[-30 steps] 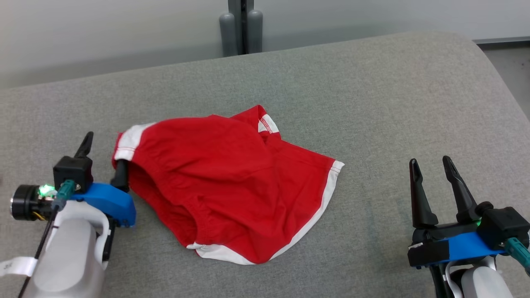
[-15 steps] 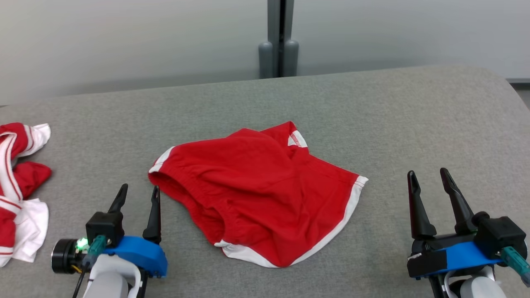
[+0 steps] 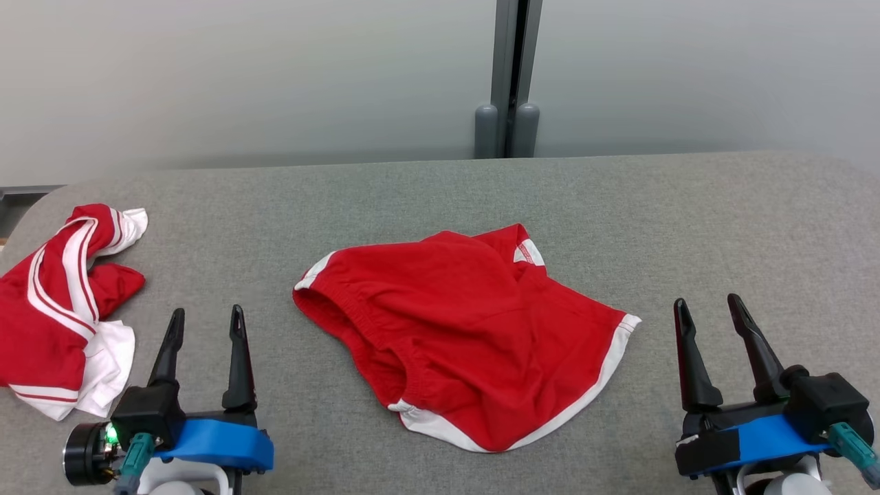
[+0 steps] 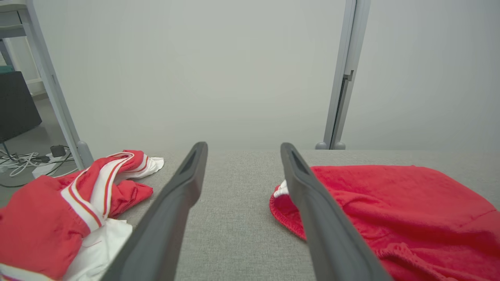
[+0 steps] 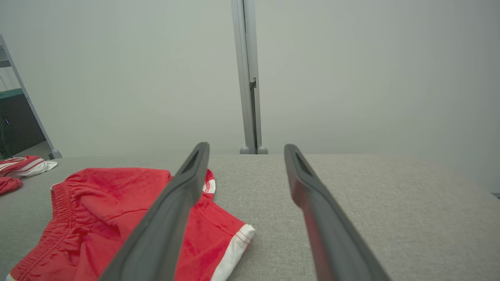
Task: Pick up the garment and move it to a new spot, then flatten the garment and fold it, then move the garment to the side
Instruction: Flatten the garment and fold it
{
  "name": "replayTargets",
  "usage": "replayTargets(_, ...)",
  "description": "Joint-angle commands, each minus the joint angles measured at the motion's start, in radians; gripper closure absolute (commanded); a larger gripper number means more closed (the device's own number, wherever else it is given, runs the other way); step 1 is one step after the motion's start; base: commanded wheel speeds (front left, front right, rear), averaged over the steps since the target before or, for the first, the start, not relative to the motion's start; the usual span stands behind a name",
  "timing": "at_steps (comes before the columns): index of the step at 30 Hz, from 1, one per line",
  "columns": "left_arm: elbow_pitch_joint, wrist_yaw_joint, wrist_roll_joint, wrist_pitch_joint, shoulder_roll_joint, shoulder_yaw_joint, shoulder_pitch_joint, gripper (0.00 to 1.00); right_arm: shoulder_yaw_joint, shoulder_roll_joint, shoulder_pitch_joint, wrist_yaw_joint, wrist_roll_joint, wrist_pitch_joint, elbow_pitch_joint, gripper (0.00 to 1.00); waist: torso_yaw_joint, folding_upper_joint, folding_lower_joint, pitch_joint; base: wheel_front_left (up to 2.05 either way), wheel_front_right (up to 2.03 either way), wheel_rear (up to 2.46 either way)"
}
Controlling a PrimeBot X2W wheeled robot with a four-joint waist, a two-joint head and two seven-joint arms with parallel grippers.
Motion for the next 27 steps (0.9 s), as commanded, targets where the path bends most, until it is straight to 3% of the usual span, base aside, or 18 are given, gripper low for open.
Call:
replayTargets(1, -0.028, 0.005, 0.011, -0.003, -0.006, 0.010, 0.024, 0.00, 0.001, -0.001, 0.021, 0.000, -0.010, -0.004, -0.004, 0.00, 0.001, 0.0000, 0.0001, -0.007, 0.00, 0.00, 0.00)
replayTargets(18, -0.082, 0.034, 0.042, -0.003, -0.024, 0.034, 0.128, 0.00, -0.002, -0.001, 0.075, 0.000, -0.070, 0.012, 0.047, 0.00, 0.006, 0.0000, 0.0001, -0.041, 0.00, 0.00, 0.00)
replayTargets(27, -0.077, 0.021, 0.041, -0.003, -0.030, 0.034, 0.118, 0.00, -0.011, -0.001, 0.068, 0.000, -0.066, 0.022, 0.062, 0.00, 0.005, 0.0000, 0.0001, -0.041, 0.00, 0.00, 0.00)
